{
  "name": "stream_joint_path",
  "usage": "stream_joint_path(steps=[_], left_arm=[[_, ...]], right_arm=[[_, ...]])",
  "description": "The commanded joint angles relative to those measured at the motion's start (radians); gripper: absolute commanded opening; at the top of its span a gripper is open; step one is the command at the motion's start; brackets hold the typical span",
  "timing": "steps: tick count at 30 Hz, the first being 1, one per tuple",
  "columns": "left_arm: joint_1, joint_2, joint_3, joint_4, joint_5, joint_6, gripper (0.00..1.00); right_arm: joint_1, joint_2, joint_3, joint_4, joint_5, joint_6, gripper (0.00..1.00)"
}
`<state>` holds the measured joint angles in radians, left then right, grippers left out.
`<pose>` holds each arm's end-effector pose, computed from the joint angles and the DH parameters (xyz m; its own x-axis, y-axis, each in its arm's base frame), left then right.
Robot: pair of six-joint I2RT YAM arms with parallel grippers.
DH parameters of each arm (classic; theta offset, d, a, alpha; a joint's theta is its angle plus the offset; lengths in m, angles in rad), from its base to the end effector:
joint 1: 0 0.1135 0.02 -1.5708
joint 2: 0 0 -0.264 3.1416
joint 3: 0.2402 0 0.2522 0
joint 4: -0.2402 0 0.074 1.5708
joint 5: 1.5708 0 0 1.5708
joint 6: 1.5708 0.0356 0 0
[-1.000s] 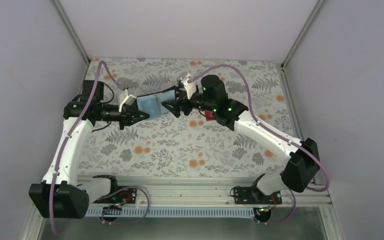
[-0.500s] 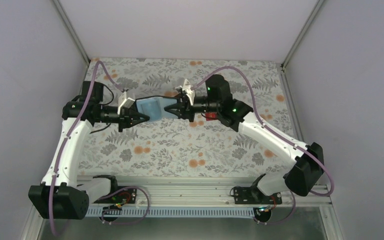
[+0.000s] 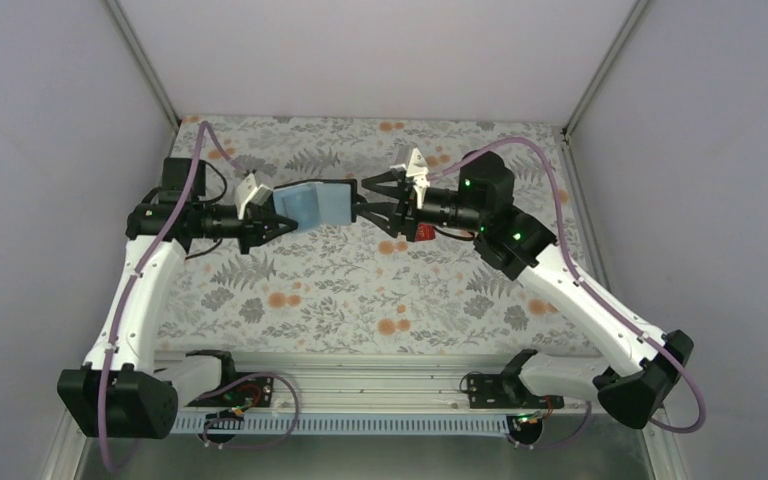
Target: Take the credit cards out of the card holder
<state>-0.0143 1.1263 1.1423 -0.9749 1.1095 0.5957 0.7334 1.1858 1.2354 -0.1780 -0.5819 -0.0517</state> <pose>0.2016 -0.0348 0.3422 -0.3853 0.2553 -0.8868 0.8902 0.3557 -0.2844 0.1841 0.1922 0.4170 -0.0452 -0.0988 -0.9941 -0.9678 0.2510 0.0190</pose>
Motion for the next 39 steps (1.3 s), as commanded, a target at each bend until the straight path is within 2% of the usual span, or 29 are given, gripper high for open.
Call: stream_joint_path(steps=[1, 5, 7, 9, 15, 19, 24, 31, 39], left_arm=[[0.000, -0.014, -0.020, 0.070, -0.025, -0.042, 0.02], [0.000, -0.023, -0.027, 0.076, -0.030, -0.043, 0.02], [0.000, -0.026, -0.025, 0.074, -0.024, -0.041, 0.02], [0.000, -0.029, -0.025, 0.070, -0.019, -0.035, 0.02], [0.000, -0.031, -0.027, 0.064, -0.008, -0.028, 0.02], [0.000, -0.032, -0.024, 0.058, 0.001, -0.022, 0.02], [0.000, -0.036, -0.020, 0.038, 0.040, -0.001, 0.02], [-0.001, -0.040, 0.011, -0.110, 0.178, 0.195, 0.02], [-0.001, -0.031, 0.033, -0.197, 0.232, 0.308, 0.02]], right_arm=[[0.011, 0.019, -0.018, 0.018, -0.105, -0.005, 0.51], [0.034, 0.047, -0.008, 0.094, -0.246, 0.036, 0.51], [0.052, 0.058, -0.009, 0.129, -0.256, 0.057, 0.50], [0.065, 0.071, -0.020, 0.175, -0.233, 0.095, 0.50], [0.075, 0.159, -0.034, 0.200, 0.014, 0.188, 0.46], [0.076, 0.205, -0.029, 0.209, 0.001, 0.194, 0.44], [0.077, 0.238, -0.012, 0.179, 0.057, 0.176, 0.39], [0.073, 0.215, -0.020, 0.151, -0.075, 0.095, 0.26], [0.078, 0.237, 0.020, 0.133, -0.198, 0.060, 0.11]])
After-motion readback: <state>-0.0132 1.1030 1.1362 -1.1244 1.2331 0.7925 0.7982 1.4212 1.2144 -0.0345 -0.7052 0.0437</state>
